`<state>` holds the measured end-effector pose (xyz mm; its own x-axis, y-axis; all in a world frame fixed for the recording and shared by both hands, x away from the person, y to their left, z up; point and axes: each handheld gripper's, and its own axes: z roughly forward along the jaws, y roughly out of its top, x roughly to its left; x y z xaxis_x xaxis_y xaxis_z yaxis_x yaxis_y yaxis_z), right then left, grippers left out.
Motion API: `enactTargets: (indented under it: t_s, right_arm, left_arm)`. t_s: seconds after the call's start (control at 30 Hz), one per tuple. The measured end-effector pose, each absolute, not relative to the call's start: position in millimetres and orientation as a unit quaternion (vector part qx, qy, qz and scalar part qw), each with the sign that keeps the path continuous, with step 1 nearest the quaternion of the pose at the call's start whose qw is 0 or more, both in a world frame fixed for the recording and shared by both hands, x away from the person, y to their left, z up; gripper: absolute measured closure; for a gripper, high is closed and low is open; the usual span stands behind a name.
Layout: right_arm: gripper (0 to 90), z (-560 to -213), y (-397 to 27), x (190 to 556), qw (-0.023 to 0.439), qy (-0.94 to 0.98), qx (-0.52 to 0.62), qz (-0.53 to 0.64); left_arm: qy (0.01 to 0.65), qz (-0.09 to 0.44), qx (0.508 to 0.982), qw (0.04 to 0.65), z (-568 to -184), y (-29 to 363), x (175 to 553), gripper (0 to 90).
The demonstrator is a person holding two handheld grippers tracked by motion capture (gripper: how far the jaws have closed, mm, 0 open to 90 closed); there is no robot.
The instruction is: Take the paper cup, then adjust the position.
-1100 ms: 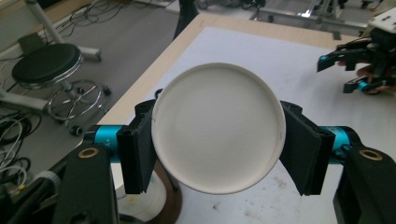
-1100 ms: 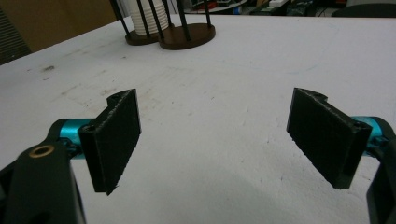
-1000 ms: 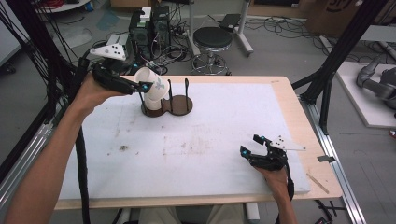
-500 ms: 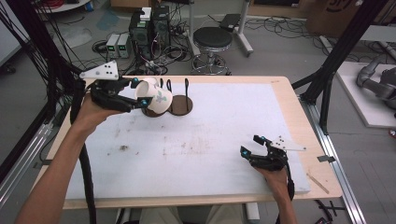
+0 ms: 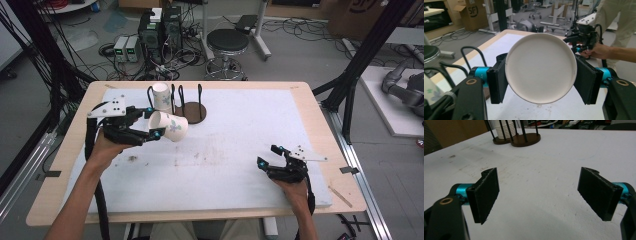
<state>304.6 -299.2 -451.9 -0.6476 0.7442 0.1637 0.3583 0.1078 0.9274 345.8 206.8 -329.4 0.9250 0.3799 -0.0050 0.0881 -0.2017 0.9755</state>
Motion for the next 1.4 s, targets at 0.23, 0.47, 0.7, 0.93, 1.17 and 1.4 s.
enactTargets:
  t_s: [0.23, 0.47, 0.7, 0.93, 1.17, 1.4]
  right_arm:
    - [18.0, -451.8, -298.9, 304.7, 0.177, 0.724, 0.38, 0.547]
    - [18.0, -451.7, -298.4, 304.8, 0.176, 0.726, 0.381, 0.545]
    - [18.0, -451.7, -298.7, 305.1, 0.174, 0.726, 0.383, 0.545]
    - [18.0, -451.8, -298.9, 305.3, 0.175, 0.725, 0.382, 0.546]
    - [18.1, -451.8, -299.1, 305.7, 0.171, 0.725, 0.383, 0.546]
    - [18.0, -451.6, -299.7, 307.0, 0.167, 0.723, 0.388, 0.546]
  left_arm:
    - [0.144, 0.11, 0.756, 0.629, -342.7, 203.1, 339.0, 35.1]
    - [0.139, 0.103, 0.753, 0.635, -350.0, 203.3, 335.5, 35.1]
    - [0.136, 0.101, 0.753, 0.636, -351.1, 203.9, 336.2, 35.1]
    - [0.138, 0.095, 0.756, 0.633, -354.4, 203.5, 339.5, 35.1]
    - [0.138, 0.097, 0.754, 0.635, -353.8, 204.0, 338.2, 35.1]
    - [0.137, 0.095, 0.757, 0.632, -354.3, 202.8, 338.8, 35.1]
